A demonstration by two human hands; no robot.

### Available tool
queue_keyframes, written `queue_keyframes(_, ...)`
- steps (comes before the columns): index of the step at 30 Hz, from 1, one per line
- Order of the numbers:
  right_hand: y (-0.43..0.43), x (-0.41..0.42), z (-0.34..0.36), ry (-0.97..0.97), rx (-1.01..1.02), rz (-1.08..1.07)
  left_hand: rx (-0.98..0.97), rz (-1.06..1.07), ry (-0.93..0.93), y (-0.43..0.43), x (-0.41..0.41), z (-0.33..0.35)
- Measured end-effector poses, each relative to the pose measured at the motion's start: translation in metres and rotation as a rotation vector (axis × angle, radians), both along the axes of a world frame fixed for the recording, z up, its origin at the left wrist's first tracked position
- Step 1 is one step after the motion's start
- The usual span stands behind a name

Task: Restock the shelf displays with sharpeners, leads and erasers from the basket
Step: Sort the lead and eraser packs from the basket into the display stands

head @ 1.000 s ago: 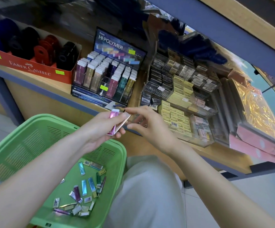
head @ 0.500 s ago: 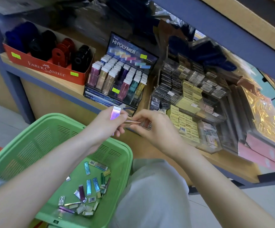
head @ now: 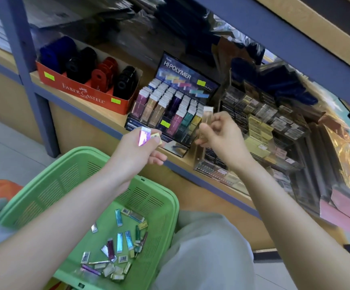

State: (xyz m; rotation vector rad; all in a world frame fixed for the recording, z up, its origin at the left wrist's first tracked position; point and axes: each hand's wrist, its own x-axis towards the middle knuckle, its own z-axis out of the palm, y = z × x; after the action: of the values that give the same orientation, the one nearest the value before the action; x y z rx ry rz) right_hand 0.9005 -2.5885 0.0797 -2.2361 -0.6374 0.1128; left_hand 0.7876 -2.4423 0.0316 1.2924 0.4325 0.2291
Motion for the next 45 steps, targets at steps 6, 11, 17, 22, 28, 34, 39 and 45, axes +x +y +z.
queue_keyframes(6, 0.023, 0.026, 0.0, 0.016, 0.124, -0.071, -0.005, 0.019, 0.01, 0.009, -0.003, 0.0)
queue_keyframes(11, 0.059, 0.019, -0.001, -0.006, 0.249, 0.063, -0.002, 0.043, 0.018, 0.016, -0.003, 0.002)
queue_keyframes(17, 0.103, 0.021, -0.007, -0.177, 0.145, 0.1, -0.017, 0.079, 0.023, 0.028, -0.007, 0.002)
queue_keyframes(22, 0.11, 0.032, -0.011, -0.295, -0.054, 0.124, -0.018, 0.079, 0.028, 0.033, -0.009, 0.003)
queue_keyframes(28, 0.115, 0.035, -0.01, -0.369, -0.203, 0.199, -0.034, 0.097, 0.025, 0.039, -0.011, 0.004)
queue_keyframes(34, 0.119, 0.036, -0.017, -0.492, -0.351, 0.229, -0.054, 0.11, 0.037, 0.042, -0.011, 0.005)
queue_keyframes(39, 0.116, 0.022, -0.019, -0.659, -0.409, 0.234, -0.078, 0.114, 0.07, 0.044, -0.01, 0.002)
queue_keyframes(45, 0.089, -0.026, -0.012, -0.182, -0.098, 0.355, -0.101, 0.072, 0.04, 0.043, -0.014, 0.006)
